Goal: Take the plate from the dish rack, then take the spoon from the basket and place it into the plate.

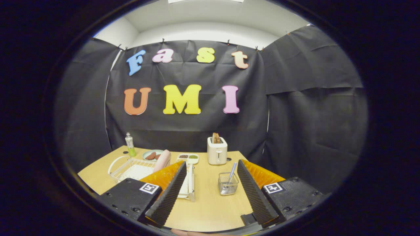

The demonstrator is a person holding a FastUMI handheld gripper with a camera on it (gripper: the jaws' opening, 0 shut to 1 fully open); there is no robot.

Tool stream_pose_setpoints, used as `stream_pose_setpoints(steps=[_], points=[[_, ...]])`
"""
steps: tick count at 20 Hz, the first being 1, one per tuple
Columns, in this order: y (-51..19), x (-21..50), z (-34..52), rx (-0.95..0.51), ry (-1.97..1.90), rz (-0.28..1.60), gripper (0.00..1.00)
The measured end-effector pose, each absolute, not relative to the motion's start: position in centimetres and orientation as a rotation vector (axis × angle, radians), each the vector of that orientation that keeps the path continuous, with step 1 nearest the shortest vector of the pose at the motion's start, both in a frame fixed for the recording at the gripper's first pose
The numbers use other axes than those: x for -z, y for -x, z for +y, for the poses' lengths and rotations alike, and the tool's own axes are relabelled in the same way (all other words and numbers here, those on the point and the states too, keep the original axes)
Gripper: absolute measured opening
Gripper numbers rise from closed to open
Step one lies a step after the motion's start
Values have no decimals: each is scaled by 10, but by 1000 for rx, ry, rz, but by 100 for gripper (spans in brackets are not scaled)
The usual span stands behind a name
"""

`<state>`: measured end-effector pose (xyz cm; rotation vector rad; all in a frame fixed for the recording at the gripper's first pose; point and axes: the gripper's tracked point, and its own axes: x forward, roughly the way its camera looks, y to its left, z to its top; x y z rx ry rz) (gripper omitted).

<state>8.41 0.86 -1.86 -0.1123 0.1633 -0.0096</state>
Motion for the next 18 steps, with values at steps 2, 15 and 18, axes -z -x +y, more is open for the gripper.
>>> stream_pose_setpoints(steps=[2,15,18], points=[[-107,17,29,-28,102,220,100],[-228,34,154,-63,138,646,97],[-247,52,173,-31,234,749,91]])
